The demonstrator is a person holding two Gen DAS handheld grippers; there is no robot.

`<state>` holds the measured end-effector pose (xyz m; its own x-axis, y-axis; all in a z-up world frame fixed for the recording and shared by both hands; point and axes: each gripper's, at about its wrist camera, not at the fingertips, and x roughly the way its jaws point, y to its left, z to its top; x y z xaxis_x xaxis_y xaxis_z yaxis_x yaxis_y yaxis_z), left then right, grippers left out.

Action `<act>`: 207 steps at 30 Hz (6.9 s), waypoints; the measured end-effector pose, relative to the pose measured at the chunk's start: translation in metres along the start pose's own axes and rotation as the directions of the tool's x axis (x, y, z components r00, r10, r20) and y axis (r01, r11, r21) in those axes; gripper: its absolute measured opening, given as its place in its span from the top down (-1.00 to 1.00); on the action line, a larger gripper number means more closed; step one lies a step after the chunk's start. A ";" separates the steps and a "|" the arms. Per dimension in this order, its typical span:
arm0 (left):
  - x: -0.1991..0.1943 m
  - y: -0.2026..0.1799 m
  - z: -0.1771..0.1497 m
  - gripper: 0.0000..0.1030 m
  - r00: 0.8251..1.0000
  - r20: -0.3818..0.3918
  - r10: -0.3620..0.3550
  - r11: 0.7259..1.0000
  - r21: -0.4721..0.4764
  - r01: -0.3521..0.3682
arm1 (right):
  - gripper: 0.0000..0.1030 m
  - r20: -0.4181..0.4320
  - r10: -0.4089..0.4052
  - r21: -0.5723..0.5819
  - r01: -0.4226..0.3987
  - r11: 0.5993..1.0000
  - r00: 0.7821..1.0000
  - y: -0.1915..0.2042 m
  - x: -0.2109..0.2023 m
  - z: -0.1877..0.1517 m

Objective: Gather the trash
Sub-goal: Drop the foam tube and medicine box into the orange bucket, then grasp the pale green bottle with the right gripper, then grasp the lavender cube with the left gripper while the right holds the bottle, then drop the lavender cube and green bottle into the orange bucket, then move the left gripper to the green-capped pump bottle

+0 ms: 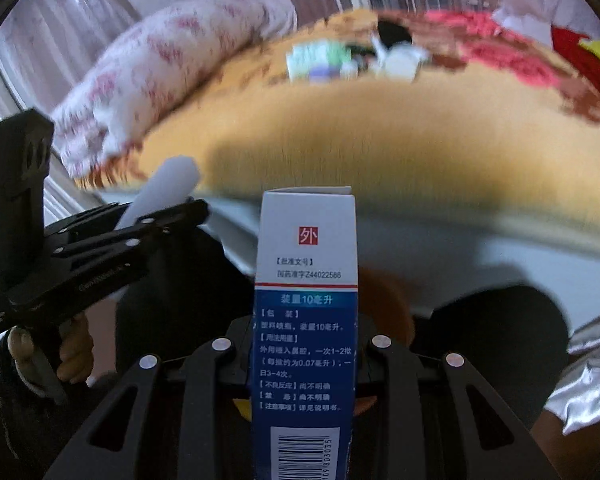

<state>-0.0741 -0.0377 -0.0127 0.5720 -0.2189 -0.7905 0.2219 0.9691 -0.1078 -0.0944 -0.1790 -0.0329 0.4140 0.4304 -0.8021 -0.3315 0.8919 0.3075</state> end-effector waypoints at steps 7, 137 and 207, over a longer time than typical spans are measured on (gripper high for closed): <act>0.057 0.009 -0.022 0.52 0.988 -0.151 -0.034 0.998 -0.064 0.025 | 0.42 -0.147 -0.034 0.031 0.039 0.999 0.989 -0.014 0.050 -0.020; 0.030 0.004 0.116 0.40 0.970 0.241 -0.006 1.000 0.001 0.006 | 0.19 0.204 0.139 0.219 -0.184 0.958 0.969 -0.094 -0.029 0.120; 0.130 0.055 0.232 -0.61 0.996 -0.079 -0.045 0.931 0.359 0.070 | -0.19 0.082 0.153 0.327 -0.172 0.929 0.985 -0.109 -0.011 0.057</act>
<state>0.1950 -0.0392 0.0185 0.4975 -0.2523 -0.8299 0.5302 0.8457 0.0607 -0.0152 -0.2730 -0.0281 0.4261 0.5720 -0.7009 -0.1017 0.8001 0.5912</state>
